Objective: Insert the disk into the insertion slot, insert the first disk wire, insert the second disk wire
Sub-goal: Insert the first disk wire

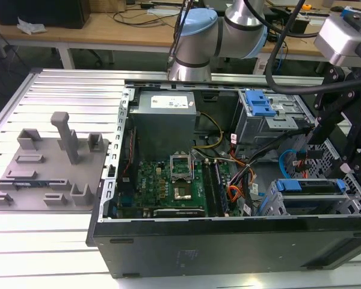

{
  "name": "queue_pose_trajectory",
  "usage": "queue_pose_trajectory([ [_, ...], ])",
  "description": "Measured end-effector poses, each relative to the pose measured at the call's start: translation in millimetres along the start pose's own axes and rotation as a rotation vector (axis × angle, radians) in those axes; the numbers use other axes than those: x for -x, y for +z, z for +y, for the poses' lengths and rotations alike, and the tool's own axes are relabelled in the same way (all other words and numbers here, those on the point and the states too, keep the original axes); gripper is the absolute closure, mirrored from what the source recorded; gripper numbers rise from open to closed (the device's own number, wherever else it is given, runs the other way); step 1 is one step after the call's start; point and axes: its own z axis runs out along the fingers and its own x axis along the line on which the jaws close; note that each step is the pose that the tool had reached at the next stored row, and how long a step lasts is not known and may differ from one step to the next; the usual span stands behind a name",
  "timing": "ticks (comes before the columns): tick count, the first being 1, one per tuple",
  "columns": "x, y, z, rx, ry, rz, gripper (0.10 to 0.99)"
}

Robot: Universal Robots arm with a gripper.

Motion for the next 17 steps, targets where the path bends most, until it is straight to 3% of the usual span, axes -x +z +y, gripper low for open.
queue_pose_trajectory([
  [3, 0.2, 0.5, 0.0, 0.000, 0.000, 0.0011, 0.467],
  [4, 0.6, 0.5, 0.0, 0.000, 0.000, 0.0095, 0.467],
  [5, 2.1, 0.5, 0.0, 0.000, 0.001, 0.0273, 0.467],
  [6, 4.8, 0.5, 0.0, 0.000, 0.001, 0.0547, 0.467],
  [7, 6.7, 0.6, 0.1, 0.000, 0.002, 0.0732, 0.467],
  [9, 9.9, 0.8, 1.9, -0.003, 0.003, 0.1256, 0.467],
  [10, 9.9, 1.4, 3.0, -0.009, 0.007, 0.1365, 0.467],
  [12, 9.8, 2.4, 3.2, -0.015, 0.022, 0.1486, 0.467],
  [15, 9.9, 3.7, 3.2, -0.026, 0.048, 0.1584, 0.467],
  [17, 17.0, 4.7, 3.2, -0.027, 0.049, 0.1983, 0.467],
])
